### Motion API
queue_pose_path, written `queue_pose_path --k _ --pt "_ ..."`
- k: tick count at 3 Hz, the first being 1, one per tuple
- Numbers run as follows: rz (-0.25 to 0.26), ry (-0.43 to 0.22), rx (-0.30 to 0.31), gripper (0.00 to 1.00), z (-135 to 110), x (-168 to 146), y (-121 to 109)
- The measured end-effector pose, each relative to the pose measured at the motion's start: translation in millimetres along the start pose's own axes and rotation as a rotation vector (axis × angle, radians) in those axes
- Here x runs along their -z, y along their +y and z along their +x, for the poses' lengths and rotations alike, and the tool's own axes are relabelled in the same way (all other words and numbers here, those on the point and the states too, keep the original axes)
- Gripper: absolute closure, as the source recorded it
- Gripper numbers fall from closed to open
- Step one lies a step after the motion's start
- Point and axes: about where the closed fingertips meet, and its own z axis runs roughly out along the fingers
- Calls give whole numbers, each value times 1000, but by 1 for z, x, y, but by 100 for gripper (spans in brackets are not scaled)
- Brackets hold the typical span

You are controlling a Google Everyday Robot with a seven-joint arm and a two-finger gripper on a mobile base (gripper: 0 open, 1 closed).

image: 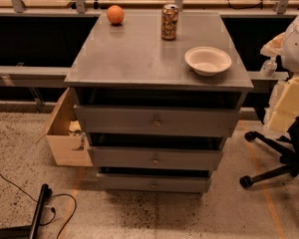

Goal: Knock orange can over

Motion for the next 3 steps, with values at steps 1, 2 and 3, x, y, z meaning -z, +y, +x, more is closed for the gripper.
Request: queue_pose_path --k 1,2,3 --pt "0 0 0 0 0 0 0" --pt "29 -34 -39 0 -3 -4 -13" --pt "85 -112 -63 0 -10 -17 -54"
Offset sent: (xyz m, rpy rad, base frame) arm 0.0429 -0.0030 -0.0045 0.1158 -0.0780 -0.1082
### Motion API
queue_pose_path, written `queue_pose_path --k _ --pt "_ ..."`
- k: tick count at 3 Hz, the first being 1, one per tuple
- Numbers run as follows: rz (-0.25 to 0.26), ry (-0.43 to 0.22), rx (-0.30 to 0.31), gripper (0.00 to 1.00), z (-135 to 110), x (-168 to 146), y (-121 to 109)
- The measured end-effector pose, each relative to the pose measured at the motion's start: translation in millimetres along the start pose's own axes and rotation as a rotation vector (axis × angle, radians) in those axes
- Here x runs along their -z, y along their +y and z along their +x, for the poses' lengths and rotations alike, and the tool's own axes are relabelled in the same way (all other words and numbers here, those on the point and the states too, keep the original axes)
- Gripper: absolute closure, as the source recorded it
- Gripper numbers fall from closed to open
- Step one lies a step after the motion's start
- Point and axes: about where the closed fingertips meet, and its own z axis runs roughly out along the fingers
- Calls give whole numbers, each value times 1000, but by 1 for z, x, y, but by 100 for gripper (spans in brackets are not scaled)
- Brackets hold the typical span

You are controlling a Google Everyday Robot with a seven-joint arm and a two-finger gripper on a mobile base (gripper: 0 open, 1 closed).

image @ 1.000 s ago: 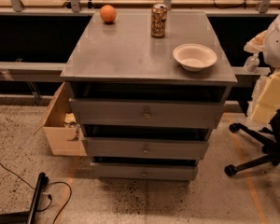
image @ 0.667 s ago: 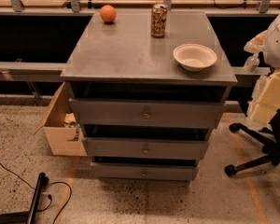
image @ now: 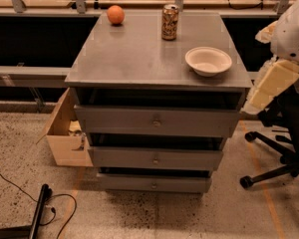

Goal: Knock orange can over

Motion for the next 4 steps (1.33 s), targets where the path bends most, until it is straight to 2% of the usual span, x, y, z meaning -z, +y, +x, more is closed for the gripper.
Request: queue_pose_path --k 1,2,3,4 --pt "43 -140 -88 0 5 -32 -41" --pt "84 -353 -212 0 11 -62 -76" --pt "169 -519 -346 0 14 -72 -108" --pt "236 -612 -455 0 10 -78 -148"
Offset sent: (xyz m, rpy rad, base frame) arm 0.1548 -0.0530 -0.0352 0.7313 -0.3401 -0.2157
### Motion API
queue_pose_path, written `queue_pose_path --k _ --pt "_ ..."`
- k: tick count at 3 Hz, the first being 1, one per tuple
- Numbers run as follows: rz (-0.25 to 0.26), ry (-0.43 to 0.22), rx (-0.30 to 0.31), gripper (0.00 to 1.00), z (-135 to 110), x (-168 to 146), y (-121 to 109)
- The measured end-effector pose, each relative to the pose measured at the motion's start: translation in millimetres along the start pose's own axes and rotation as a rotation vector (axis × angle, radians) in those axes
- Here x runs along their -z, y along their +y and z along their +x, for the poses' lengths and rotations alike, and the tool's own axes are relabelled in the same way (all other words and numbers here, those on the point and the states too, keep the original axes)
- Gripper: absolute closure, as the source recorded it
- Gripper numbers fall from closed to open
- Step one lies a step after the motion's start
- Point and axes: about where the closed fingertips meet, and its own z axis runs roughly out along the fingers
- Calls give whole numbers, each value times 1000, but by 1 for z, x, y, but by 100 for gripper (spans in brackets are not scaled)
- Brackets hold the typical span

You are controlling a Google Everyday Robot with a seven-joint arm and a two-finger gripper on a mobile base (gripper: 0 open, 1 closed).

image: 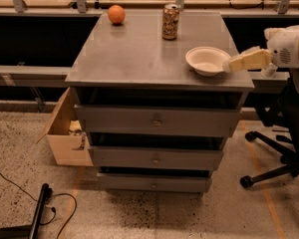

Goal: Knock orange can over

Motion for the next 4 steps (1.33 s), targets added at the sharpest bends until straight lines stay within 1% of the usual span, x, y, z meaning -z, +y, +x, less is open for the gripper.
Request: queue_pose_path --k 1,2,3,4 --pt "4 0 4 0 0 0 0" --pt "28 3 -10 0 0 -8 2" --pt "148 -55 -54 0 -21 -38 -33" --pt "226 -111 -127 0 -39 -74 -64"
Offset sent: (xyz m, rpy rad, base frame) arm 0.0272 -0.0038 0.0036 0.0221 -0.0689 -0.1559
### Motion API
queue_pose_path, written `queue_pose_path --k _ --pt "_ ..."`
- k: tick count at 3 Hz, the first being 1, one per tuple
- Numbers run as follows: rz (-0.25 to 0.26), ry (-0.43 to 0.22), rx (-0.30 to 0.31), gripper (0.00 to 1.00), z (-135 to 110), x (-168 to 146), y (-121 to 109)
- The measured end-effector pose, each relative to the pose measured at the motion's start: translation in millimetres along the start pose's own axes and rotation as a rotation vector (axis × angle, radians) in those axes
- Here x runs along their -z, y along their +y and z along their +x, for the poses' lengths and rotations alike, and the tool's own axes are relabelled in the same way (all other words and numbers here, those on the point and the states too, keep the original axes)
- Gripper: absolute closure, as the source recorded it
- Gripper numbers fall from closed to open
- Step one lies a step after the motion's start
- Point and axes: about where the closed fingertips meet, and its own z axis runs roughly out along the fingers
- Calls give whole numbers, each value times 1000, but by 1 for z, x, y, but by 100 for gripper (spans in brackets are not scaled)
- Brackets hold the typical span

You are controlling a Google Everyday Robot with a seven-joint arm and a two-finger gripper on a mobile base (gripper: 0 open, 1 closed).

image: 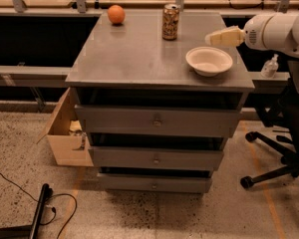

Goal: Knock orange can over

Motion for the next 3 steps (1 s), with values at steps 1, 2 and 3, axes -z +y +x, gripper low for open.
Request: queue_pose_path --k 1,2,3 --pt "-1 -33 -28 0 -16 -38 -3" --pt "-5 -55 -60 0 -26 -79 1" --pt "-18 -94 -64 0 -35 -113 7"
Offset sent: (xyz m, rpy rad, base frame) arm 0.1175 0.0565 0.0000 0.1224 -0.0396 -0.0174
